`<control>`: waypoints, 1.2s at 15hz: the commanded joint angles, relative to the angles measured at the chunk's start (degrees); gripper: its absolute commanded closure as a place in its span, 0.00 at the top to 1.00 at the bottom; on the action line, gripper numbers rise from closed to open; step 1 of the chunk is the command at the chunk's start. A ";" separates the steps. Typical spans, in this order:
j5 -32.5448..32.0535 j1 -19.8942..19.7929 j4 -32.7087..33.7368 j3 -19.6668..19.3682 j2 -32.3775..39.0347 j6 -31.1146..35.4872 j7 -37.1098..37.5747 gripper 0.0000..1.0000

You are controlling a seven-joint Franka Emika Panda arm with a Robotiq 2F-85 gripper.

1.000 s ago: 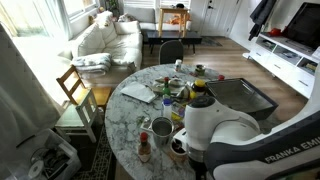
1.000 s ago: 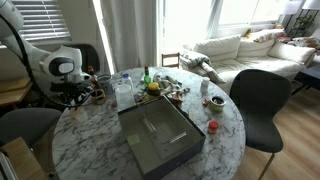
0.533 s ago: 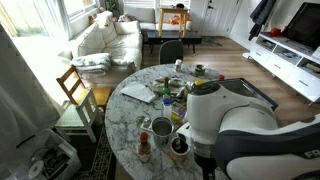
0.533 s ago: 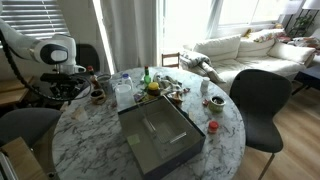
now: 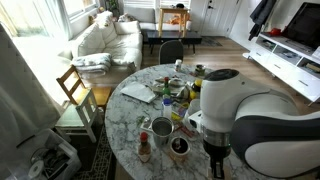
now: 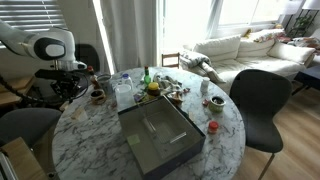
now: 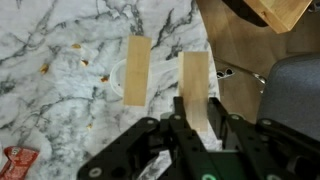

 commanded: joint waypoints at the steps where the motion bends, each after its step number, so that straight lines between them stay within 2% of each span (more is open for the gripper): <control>1: 0.04 0.76 0.10 -0.75 0.00 -0.16 0.09 0.30; 3: 0.04 0.76 0.08 -0.75 0.00 -0.15 0.26 0.30; 4: 0.04 0.76 0.08 -0.75 0.00 -0.15 0.33 0.07; 18: -0.01 -0.31 -5.22 -3.54 -0.91 5.79 -0.05 0.07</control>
